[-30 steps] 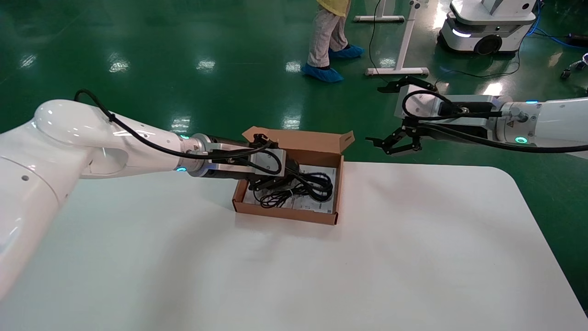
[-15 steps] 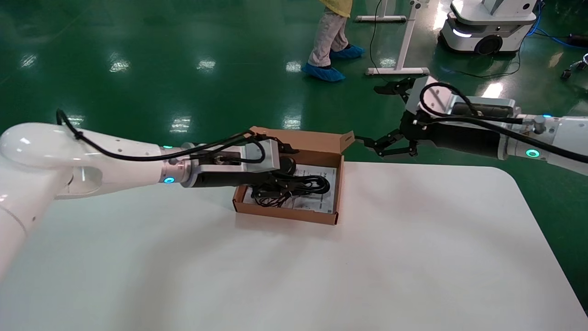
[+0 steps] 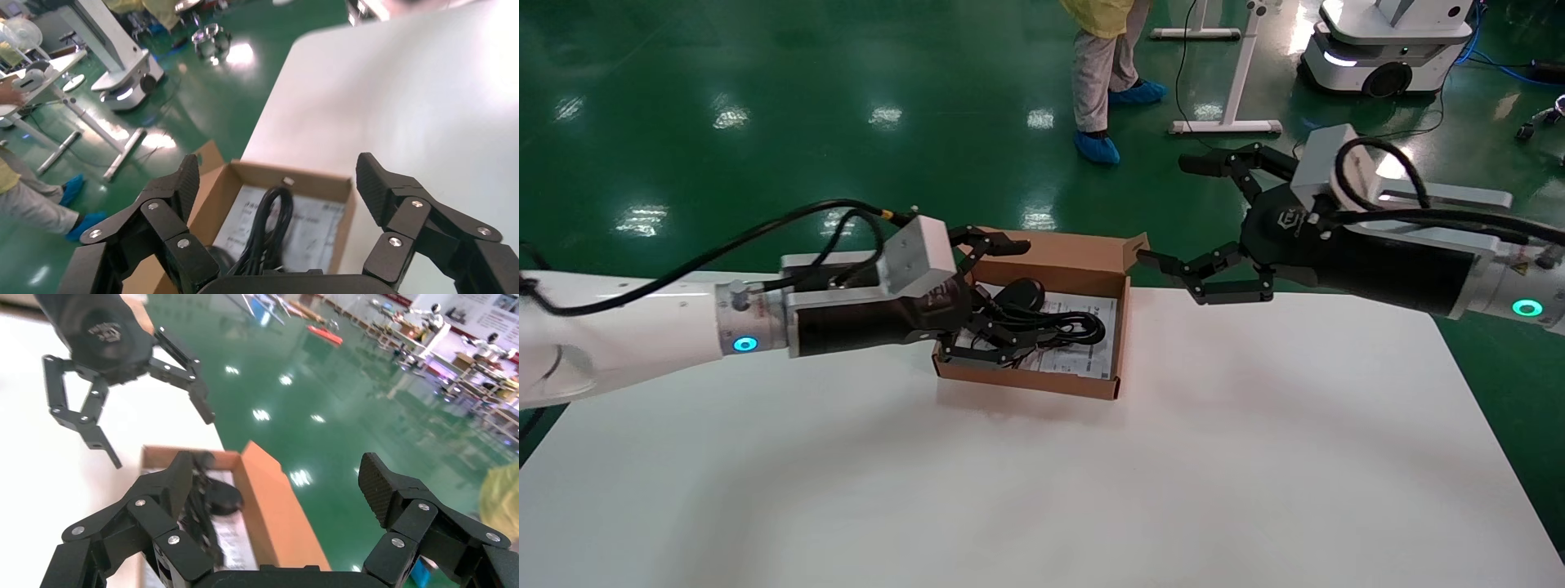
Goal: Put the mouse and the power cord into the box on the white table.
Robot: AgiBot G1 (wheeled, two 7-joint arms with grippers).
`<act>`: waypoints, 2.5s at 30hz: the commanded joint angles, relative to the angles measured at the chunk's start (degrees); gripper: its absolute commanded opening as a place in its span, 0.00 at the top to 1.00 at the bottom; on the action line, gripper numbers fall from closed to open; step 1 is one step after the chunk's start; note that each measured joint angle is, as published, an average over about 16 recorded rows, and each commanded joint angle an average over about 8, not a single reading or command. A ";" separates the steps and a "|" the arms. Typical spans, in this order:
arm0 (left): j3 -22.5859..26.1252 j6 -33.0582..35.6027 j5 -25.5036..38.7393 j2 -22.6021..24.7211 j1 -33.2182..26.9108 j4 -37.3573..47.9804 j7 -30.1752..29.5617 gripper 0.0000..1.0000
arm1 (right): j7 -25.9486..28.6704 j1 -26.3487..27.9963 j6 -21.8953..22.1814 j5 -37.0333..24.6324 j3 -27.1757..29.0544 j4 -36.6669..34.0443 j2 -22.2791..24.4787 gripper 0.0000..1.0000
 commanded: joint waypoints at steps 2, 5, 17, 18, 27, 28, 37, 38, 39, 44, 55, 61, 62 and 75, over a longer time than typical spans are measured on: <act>-2.05 1.48 -1.53 -2.15 1.84 -3.22 -2.71 0.00 | 2.99 -2.06 -0.95 1.30 1.30 3.65 1.51 0.00; -4.08 2.94 -3.05 -4.29 3.66 -6.42 -5.41 0.00 | 5.96 -4.11 -1.89 2.60 2.59 7.27 3.02 0.00; -12.18 8.78 -9.10 -12.80 10.92 -19.14 -16.14 0.00 | 17.79 -12.26 -5.64 7.76 7.73 21.69 9.00 0.00; -12.84 9.25 -9.60 -13.50 11.51 -20.18 -17.01 0.00 | 18.76 -12.92 -5.95 8.18 8.15 22.87 9.49 0.00; -18.96 13.66 -14.17 -19.93 16.99 -29.79 -25.11 0.00 | 27.69 -19.08 -8.78 12.08 12.03 33.75 14.01 0.00; -19.61 14.14 -14.66 -20.62 17.58 -30.83 -25.99 0.00 | 28.56 -19.67 -9.06 12.45 12.41 34.81 14.45 0.00; -23.50 16.99 -17.60 -24.74 21.03 -37.04 -30.73 0.00 | 31.29 -21.89 -10.05 13.82 13.73 38.94 16.03 0.00; -23.66 17.11 -17.73 -24.90 21.17 -37.28 -30.85 0.00 | 31.30 -21.95 -10.07 13.85 13.76 39.05 16.06 0.00; -23.83 17.25 -17.88 -25.08 21.32 -37.55 -31.00 0.00 | 31.31 -22.00 -10.09 13.89 13.79 39.16 16.09 0.00; -23.60 17.08 -17.78 -24.81 21.15 -37.11 -30.73 0.00 | 31.31 -21.88 -10.06 13.89 13.77 38.77 16.02 0.00; -23.09 16.65 -17.33 -24.28 20.72 -36.28 -30.35 0.00 | 31.29 -21.66 -9.98 13.82 13.66 38.32 15.89 0.00; -22.96 16.54 -17.20 -24.13 20.60 -36.06 -30.26 0.00 | 31.28 -21.61 -9.96 13.75 13.63 38.20 15.87 0.00; -22.94 16.53 -17.19 -24.12 20.58 -36.03 -30.25 0.00 | 31.28 -21.61 -9.96 13.74 13.63 38.19 15.86 0.00; -22.82 16.44 -17.08 -23.99 20.47 -35.82 -30.18 0.00 | 31.27 -21.56 -9.91 13.68 13.57 38.10 15.82 0.00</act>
